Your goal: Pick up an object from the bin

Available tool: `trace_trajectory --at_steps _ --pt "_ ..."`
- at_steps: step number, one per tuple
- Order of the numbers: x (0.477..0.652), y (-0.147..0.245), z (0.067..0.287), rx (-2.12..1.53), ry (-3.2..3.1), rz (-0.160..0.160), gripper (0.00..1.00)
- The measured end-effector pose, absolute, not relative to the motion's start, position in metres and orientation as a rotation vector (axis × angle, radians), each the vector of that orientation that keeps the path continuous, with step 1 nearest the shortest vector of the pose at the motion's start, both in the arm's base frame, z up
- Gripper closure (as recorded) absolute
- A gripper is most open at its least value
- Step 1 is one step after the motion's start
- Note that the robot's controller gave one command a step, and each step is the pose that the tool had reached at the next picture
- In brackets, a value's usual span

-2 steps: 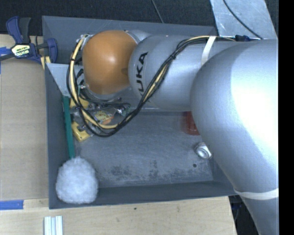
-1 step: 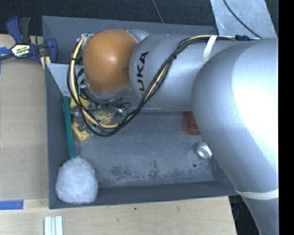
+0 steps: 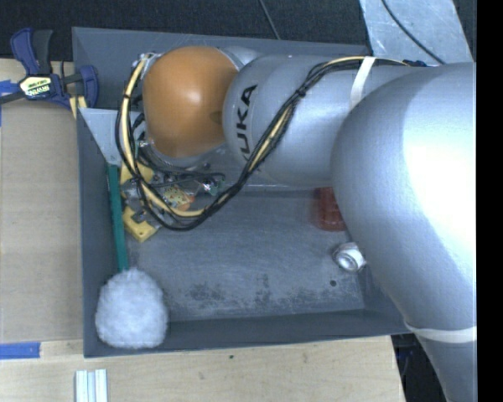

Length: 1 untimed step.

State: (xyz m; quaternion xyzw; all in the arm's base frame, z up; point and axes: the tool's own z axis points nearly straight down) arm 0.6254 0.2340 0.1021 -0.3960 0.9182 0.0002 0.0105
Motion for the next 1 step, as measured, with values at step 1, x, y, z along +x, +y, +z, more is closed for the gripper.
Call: trace_trajectory --at_steps 1 --pt "0.6252 0.2344 0.1056 -1.241 2.863 0.001 1.00"
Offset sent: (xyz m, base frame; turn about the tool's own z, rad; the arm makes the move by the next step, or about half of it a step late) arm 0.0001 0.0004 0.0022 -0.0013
